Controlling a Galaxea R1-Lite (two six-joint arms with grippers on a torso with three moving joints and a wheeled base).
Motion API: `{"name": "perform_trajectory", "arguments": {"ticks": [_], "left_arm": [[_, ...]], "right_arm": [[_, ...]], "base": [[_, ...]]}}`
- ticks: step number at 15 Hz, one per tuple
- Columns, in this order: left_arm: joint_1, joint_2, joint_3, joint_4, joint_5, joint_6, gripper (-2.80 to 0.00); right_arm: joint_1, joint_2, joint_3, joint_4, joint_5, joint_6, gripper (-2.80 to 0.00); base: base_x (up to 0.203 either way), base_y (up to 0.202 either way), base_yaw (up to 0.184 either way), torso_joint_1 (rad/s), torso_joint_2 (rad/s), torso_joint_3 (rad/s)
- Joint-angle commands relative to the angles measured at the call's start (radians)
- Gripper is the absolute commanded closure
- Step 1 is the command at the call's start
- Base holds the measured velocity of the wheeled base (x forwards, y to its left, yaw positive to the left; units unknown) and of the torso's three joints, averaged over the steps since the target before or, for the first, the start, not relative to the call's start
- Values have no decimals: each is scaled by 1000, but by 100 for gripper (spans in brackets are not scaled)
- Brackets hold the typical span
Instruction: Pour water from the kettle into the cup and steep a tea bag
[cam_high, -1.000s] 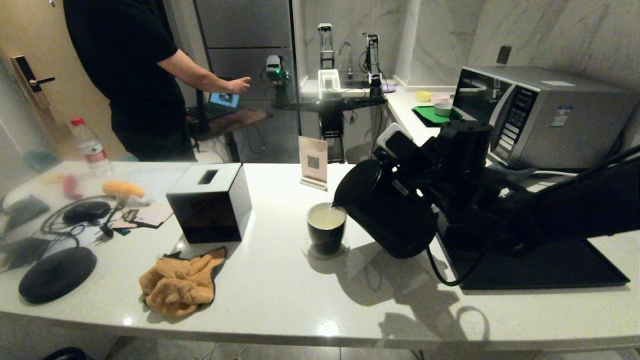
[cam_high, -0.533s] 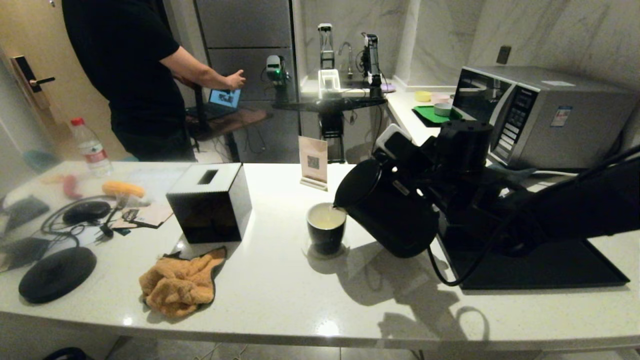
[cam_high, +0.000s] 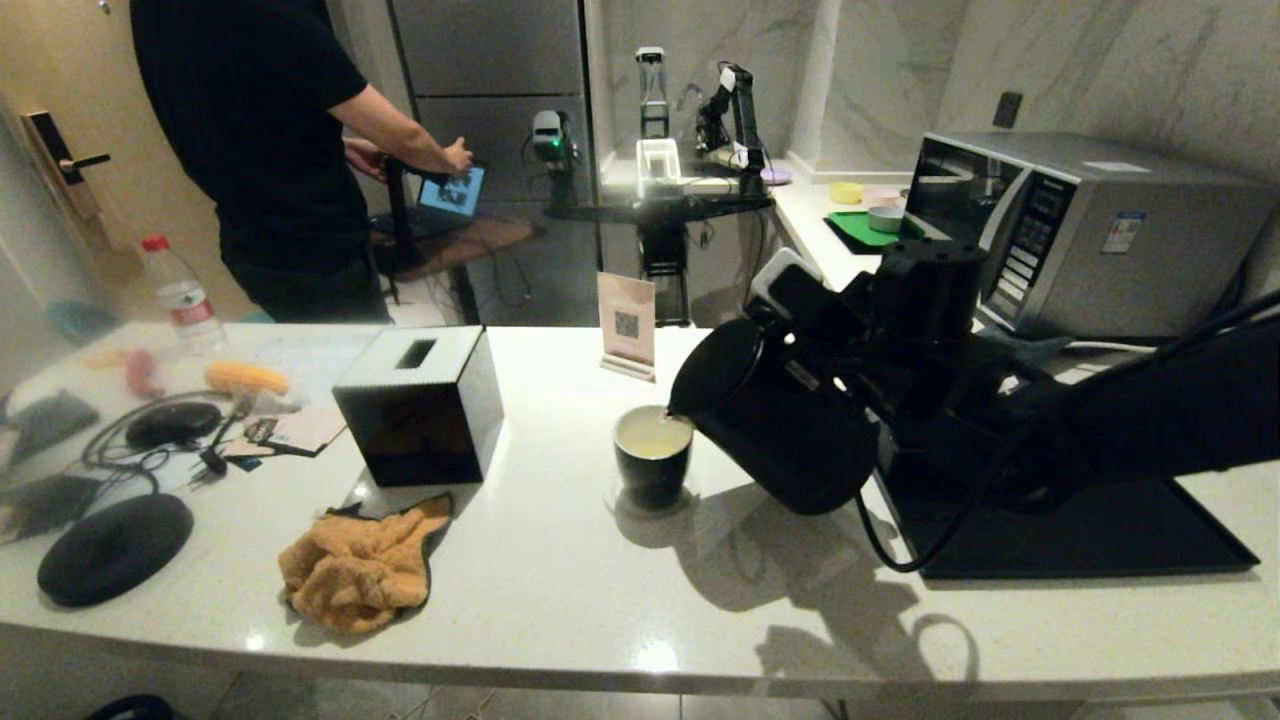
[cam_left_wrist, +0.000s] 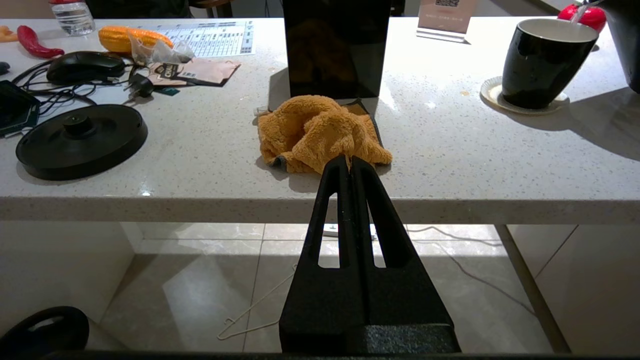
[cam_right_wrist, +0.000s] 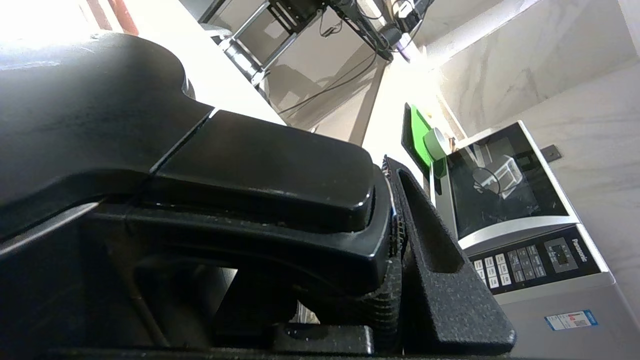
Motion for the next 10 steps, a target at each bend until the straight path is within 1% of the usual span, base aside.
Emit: {"name": "perform_trajectory", "arguments": {"ticks": [1, 4, 7, 10], "left_arm": [[0, 0, 0, 0, 0, 0, 0], [0, 0, 0, 0, 0, 0, 0], [0, 0, 0, 0, 0, 0, 0], [0, 0, 0, 0, 0, 0, 0]], "right_arm": [[0, -1, 2, -7, -1, 0, 0], [0, -4, 9, -16, 1, 10, 0], [2, -10, 18, -18, -3, 87, 0], [2, -21, 35, -29, -6, 130, 0]], "base": [[0, 0, 0, 0, 0, 0], [0, 0, 0, 0, 0, 0], [0, 0, 0, 0, 0, 0], [0, 0, 0, 0, 0, 0]]}}
